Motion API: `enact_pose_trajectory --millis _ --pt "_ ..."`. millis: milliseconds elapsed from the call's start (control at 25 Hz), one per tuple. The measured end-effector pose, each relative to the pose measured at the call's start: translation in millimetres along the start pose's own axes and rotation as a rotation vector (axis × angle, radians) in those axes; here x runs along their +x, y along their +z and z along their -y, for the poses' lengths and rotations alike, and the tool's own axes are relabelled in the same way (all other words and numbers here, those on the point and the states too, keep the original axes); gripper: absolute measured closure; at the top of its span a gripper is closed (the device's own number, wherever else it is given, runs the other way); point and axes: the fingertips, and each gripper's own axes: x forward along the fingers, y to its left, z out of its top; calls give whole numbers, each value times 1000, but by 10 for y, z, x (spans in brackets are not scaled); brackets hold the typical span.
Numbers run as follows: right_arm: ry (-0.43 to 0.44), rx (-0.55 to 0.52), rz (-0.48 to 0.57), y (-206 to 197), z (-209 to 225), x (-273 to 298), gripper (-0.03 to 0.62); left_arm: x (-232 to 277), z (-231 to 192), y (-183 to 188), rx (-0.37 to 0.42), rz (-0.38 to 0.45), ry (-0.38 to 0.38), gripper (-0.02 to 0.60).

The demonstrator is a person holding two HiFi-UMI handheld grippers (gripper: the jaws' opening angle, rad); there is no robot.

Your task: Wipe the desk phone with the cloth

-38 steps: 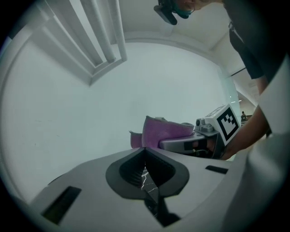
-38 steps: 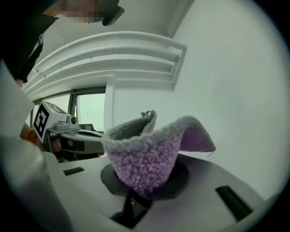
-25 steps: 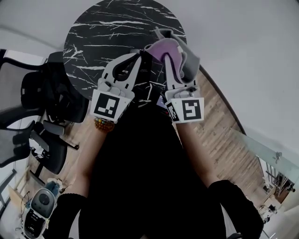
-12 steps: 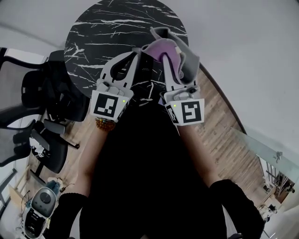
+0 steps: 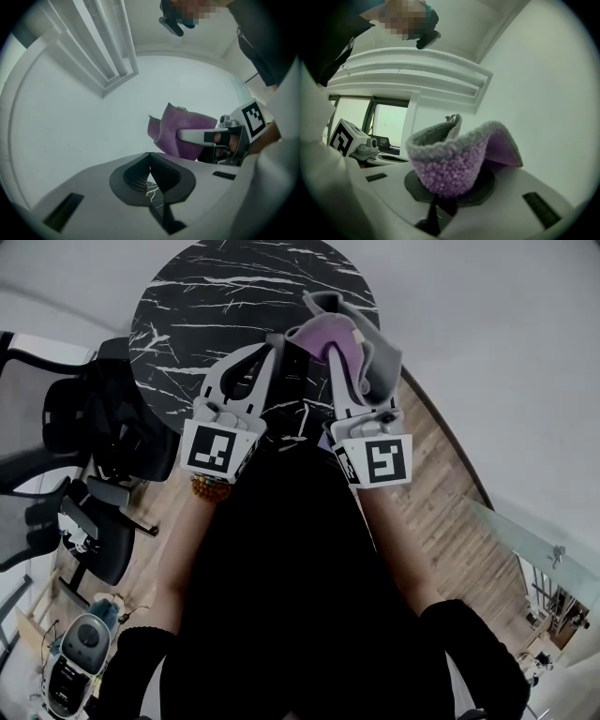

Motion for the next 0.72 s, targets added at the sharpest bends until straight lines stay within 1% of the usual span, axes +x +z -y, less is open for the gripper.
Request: enact_pose_trajectory --millis 560,720 --pt "25 20 -18 -57 -29 -15 534 -38 7 -59 -2 -25 9 569" --pt "32 27 -18 -69 -34 -16 534 -33 16 -46 2 -16 7 569"
